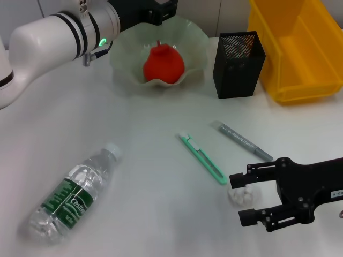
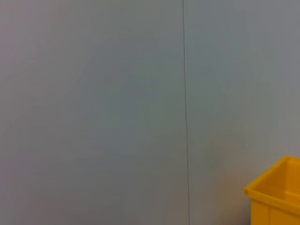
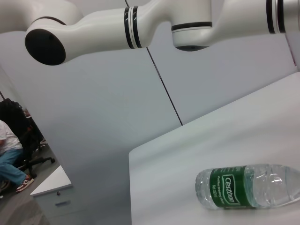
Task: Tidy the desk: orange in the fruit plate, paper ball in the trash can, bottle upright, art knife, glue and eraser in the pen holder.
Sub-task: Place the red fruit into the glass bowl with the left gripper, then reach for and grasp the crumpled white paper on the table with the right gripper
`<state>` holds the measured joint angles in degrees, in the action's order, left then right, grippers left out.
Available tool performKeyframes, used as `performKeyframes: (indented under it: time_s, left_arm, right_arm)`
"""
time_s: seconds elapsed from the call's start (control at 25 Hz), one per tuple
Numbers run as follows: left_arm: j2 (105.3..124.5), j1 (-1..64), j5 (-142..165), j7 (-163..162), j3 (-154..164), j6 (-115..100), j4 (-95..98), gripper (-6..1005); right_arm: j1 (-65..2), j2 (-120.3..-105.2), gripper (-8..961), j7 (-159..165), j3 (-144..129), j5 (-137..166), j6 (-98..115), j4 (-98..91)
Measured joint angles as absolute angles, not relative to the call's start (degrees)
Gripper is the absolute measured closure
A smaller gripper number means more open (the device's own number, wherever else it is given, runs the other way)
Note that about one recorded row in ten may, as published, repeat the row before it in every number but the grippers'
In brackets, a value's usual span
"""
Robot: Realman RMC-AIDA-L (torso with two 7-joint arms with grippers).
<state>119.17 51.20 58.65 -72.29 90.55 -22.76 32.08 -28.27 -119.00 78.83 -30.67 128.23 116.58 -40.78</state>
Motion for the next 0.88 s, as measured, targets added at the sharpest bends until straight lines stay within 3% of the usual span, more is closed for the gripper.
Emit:
performKeyframes:
  time_s: [0.36,0.52,0.88]
  left_arm:
    - [118.20,46.56,59.53,-74.17,90.30,-35.20,35.97,209]
    - [115.57,37.96,68.01,-81.48,89.76,-53.38,44.07,131]
    - [114.35,30.10,80.09,-86.11,79.27,-83.47,47.63,135]
  right_arm:
    - [-28.24,-118.95,293,80.15,-29.97,128.03,116.02,-42.69]
    - [-28.21,-119.00,295,83.20,-30.22,127.82,116.23,-46.27]
    - [-28.15,-119.00,301,94.74,-31.37,127.67,117.84,-59.68]
